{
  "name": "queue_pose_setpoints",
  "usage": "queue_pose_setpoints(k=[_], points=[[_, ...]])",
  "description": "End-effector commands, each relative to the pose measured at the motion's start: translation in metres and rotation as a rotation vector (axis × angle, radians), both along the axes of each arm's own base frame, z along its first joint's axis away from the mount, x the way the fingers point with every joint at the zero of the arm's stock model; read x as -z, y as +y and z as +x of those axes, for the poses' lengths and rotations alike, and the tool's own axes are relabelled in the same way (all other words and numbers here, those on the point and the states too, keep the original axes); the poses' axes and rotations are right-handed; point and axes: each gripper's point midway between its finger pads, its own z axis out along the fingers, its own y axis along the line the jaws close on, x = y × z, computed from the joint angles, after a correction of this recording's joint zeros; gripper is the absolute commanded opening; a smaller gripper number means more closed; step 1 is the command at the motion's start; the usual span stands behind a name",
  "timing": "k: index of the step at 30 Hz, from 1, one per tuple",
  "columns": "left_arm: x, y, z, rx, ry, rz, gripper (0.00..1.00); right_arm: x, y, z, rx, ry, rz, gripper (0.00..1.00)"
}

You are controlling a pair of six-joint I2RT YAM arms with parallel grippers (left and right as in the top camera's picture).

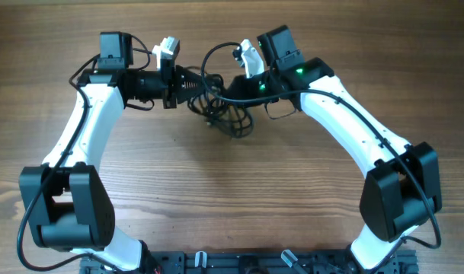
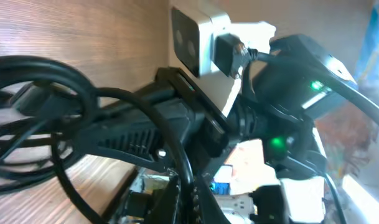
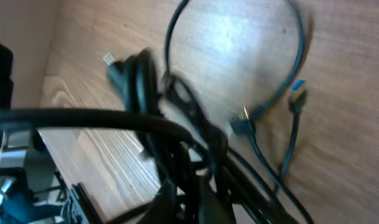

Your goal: Untangle cables

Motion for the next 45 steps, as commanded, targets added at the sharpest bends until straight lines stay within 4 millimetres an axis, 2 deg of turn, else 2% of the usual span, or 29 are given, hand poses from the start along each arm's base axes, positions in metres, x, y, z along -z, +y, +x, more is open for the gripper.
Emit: queue_pose_setpoints(k=[1,3,7,11,13,15,17,20,25,27,29,32,37,40,43,45], points=[[0.021,0.008,0.014,-0.070,-0.027,0.141,0.04,-0.001,-0.013,0.001,0.034,0.019,-0.022,0.04],[0.036,0.015,0.021,-0.118,-0.027,0.235,0.04,-0.024,-0.021,-0.003,0.036,-0.001,0.011,0.04],[0.062,0.032,0.030,-0.200,0.005,0.405,0.04,-0.064,-0.024,-0.014,0.001,-0.061,0.087,0.04],[0.104,0.071,0.029,-0.321,0.108,0.700,0.12,-0.103,-0.022,-0.030,-0.038,-0.114,0.166,0.04],[0.108,0.076,0.026,-0.325,0.126,0.730,0.16,-0.119,-0.020,-0.038,-0.062,-0.137,0.207,0.04],[0.108,0.075,0.025,-0.323,0.132,0.730,0.18,-0.127,-0.021,-0.041,-0.066,-0.159,0.215,0.04],[0.106,0.072,0.023,-0.313,0.135,0.709,0.15,-0.126,-0.022,-0.040,-0.073,-0.179,0.200,0.05],[0.096,0.060,0.022,-0.279,0.125,0.623,0.13,-0.110,-0.026,-0.040,-0.048,-0.138,0.146,0.08],[0.091,0.048,0.017,-0.229,0.103,0.579,0.15,-0.099,-0.011,-0.048,-0.080,-0.120,0.119,0.07],[0.089,0.039,0.011,-0.175,0.065,0.564,0.20,-0.096,-0.013,-0.045,-0.063,-0.123,0.100,0.07],[0.085,0.024,0.003,-0.097,0.009,0.536,0.30,-0.090,-0.019,-0.037,0.018,-0.100,0.063,0.07],[0.075,0.006,-0.003,-0.034,-0.041,0.466,0.40,-0.091,-0.019,-0.035,0.026,-0.101,0.063,0.07],[0.050,-0.011,-0.007,0.040,-0.147,0.313,0.49,-0.090,-0.019,-0.036,0.025,-0.101,0.062,0.07],[0.056,-0.009,-0.010,0.053,-0.166,0.344,0.47,-0.091,-0.019,-0.035,0.025,-0.103,0.063,0.06],[0.084,0.006,-0.009,0.027,-0.131,0.531,0.40,-0.091,-0.019,-0.035,0.026,-0.103,0.063,0.06],[0.099,0.008,-0.013,0.032,-0.121,0.594,0.39,-0.091,-0.019,-0.035,0.026,-0.101,0.062,0.07]])
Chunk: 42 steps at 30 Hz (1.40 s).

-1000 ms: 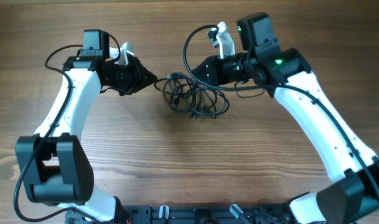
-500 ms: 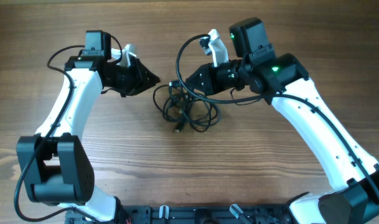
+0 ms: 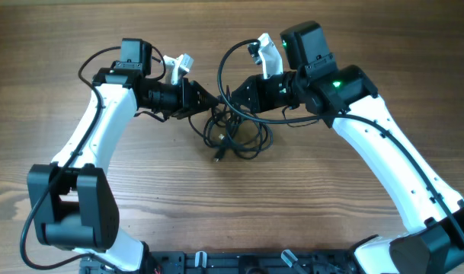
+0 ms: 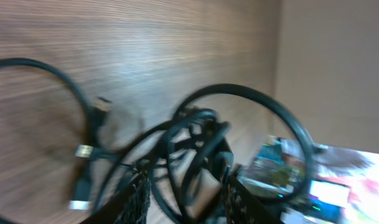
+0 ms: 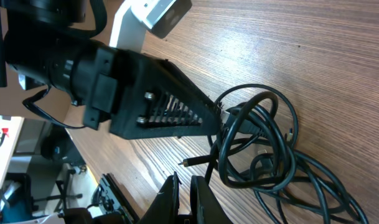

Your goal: Untangle cables

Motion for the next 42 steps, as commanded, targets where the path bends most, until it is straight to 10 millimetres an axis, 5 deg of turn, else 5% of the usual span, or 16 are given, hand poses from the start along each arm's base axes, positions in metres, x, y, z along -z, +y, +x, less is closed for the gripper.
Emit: queue_pose_setpoints(k=[1,9,11,12,15,17,18,19,23,32,35,38,42], points=[[0.031,0.008,-0.005,0.012,-0.019,0.160,0.38,0.003,0.000,0.004,0.011,0.005,-0.003,0.07],[0.053,-0.013,-0.012,0.006,-0.008,0.145,0.30,0.003,0.000,0.004,0.010,0.006,-0.003,0.07],[0.054,-0.019,-0.010,-0.008,-0.008,0.135,0.20,0.003,0.000,0.004,0.010,0.008,-0.004,0.07],[0.053,-0.021,-0.007,-0.024,-0.003,0.128,0.04,0.003,0.000,0.004,0.010,0.007,-0.004,0.07],[0.035,-0.033,-0.002,-0.024,-0.007,0.013,0.04,0.003,0.000,0.004,0.009,0.004,-0.006,0.11],[0.015,-0.038,-0.001,0.013,-0.024,-0.119,0.04,0.005,-0.002,0.006,0.023,-0.001,-0.022,0.27],[0.004,-0.038,-0.003,0.030,-0.021,-0.186,0.04,0.008,-0.005,0.008,0.040,-0.005,-0.041,0.54],[-0.007,-0.036,-0.005,0.047,-0.012,-0.257,0.04,0.009,-0.008,0.010,0.054,-0.008,-0.056,0.64],[-0.044,-0.019,-0.011,0.080,0.023,-0.485,0.04,0.015,-0.018,0.019,0.109,-0.032,-0.115,0.82],[-0.052,0.033,0.009,-0.135,0.238,-0.565,0.04,0.052,-0.054,0.030,0.359,0.088,-0.291,0.80],[-0.052,0.038,0.011,-0.173,0.292,-0.571,0.04,0.057,-0.042,0.024,0.299,0.130,-0.253,0.75],[-0.048,0.036,0.012,-0.184,0.301,-0.548,0.04,0.054,-0.024,0.016,0.231,0.169,-0.177,0.59],[-0.035,0.024,0.013,-0.196,0.298,-0.473,0.04,0.049,-0.010,0.017,0.234,0.182,-0.121,0.58]])
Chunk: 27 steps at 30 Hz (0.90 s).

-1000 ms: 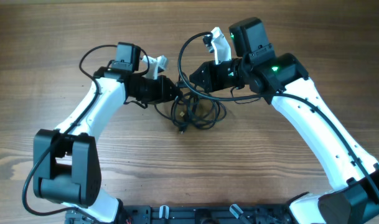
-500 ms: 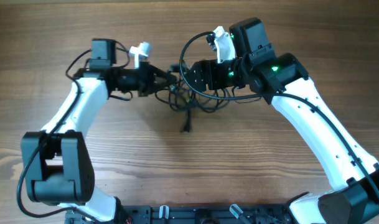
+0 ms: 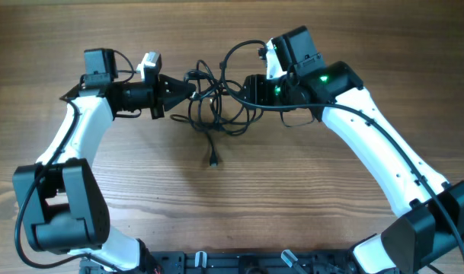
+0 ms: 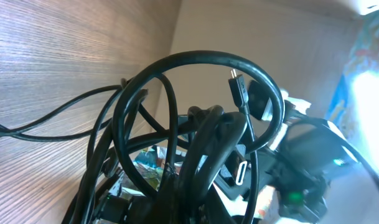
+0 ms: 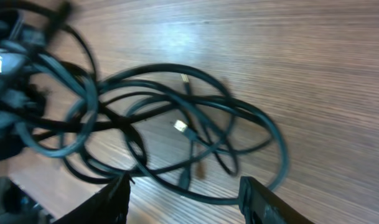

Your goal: Untangle cables

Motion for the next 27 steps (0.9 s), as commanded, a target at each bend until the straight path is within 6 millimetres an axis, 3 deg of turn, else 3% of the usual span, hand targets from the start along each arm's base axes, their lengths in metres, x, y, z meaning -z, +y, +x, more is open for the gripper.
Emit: queue_pose_setpoints(k=[1,6,15,17,19,21,25,27], points=[[0.013,-0.012,-0.001,0.003,0.029,0.061,0.04,-0.005,0.020,-0.004,-0.015,0.036,0.088,0.58],[0.025,-0.020,0.000,-0.002,0.028,0.134,0.04,-0.005,0.027,-0.002,-0.014,0.054,0.126,0.57],[0.024,-0.025,-0.001,0.010,0.017,0.136,0.04,0.051,0.055,-0.006,-0.061,0.183,0.109,0.54],[0.024,-0.025,-0.001,0.009,0.015,0.136,0.04,0.059,0.055,-0.006,-0.062,0.200,0.099,0.41],[0.029,-0.023,0.002,-0.006,0.011,0.165,0.04,0.061,0.054,-0.009,-0.066,0.214,0.091,0.14],[0.038,-0.018,0.007,-0.038,0.015,0.222,0.04,0.058,0.057,-0.014,-0.107,0.214,0.110,0.04],[0.038,-0.018,0.008,-0.041,0.009,0.226,0.04,0.058,0.055,-0.014,-0.112,0.217,0.107,0.07],[0.038,-0.018,0.008,-0.040,0.009,0.224,0.04,0.056,0.050,-0.007,-0.090,0.213,0.120,0.36]])
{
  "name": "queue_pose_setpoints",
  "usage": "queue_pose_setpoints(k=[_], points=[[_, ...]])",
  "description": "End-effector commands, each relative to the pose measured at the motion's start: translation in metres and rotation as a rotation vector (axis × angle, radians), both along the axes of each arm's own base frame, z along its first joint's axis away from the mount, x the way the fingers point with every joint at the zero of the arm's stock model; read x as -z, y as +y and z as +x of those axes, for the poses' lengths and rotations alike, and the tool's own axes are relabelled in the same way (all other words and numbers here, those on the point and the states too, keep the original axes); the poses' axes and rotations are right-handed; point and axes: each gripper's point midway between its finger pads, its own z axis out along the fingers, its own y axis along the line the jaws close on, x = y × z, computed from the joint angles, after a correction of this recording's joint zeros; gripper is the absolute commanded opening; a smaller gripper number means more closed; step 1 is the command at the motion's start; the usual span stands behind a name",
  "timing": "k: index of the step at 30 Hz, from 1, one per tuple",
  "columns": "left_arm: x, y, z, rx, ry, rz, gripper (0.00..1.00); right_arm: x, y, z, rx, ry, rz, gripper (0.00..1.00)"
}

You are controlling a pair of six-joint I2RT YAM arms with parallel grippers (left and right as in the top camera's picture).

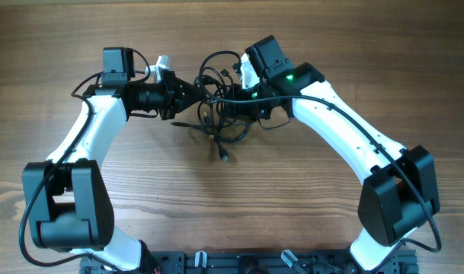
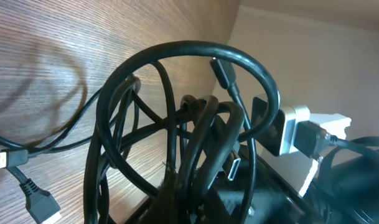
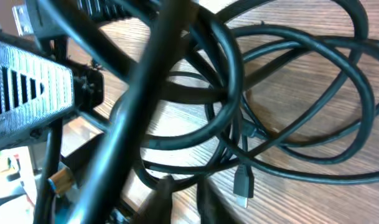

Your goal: Untangle cables

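A tangle of black cables lies at the back middle of the wooden table, with one loose plug end trailing toward the front. My left gripper reaches in from the left, shut on the cables. In the left wrist view a big loop rises in front of it and hides its fingers. My right gripper meets the tangle from the right. In the right wrist view its fingers stand close together at a strand of the cables, with a small plug hanging beside them.
Bare wood table spreads in front of the tangle. The two arms nearly touch at the tangle. The left gripper's ribbed finger fills the right wrist view's left side. A USB plug lies on the wood at the left wrist view's edge.
The right gripper, wide open to the right of the tangle before, is now lower and further left in it with fingers close together. The left gripper moved right. The tangle bunched up.
Both grippers were at the tangle at the back, close together. Then the tangle lay between them, a little nearer the front. Then the left gripper held it stretched leftward while the right stood open. Now both are at the bunched tangle again.
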Motion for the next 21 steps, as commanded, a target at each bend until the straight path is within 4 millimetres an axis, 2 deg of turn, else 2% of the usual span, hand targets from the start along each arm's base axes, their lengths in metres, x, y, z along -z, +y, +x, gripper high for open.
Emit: queue_pose_setpoints(k=[1,5,11,13,17,21], points=[[0.000,-0.002,-0.001,0.006,-0.001,-0.006,0.04,0.002,-0.005,0.010,0.021,0.017,0.024,0.49],[0.002,-0.002,0.000,0.002,0.000,0.010,0.04,-0.007,-0.008,0.025,0.070,0.014,0.081,0.51],[-0.001,-0.027,-0.006,0.068,-0.043,0.008,0.04,-0.006,-0.013,0.054,0.213,-0.041,0.049,0.51],[-0.004,-0.030,-0.003,0.061,-0.048,0.000,0.04,0.001,-0.012,0.053,0.211,-0.025,0.040,0.50],[-0.021,-0.031,0.012,0.036,-0.105,-0.042,0.04,0.028,-0.003,0.034,0.166,0.062,0.011,0.46],[-0.025,-0.030,0.020,0.025,-0.159,-0.033,0.04,0.034,-0.001,0.022,0.120,0.080,-0.015,0.38]])
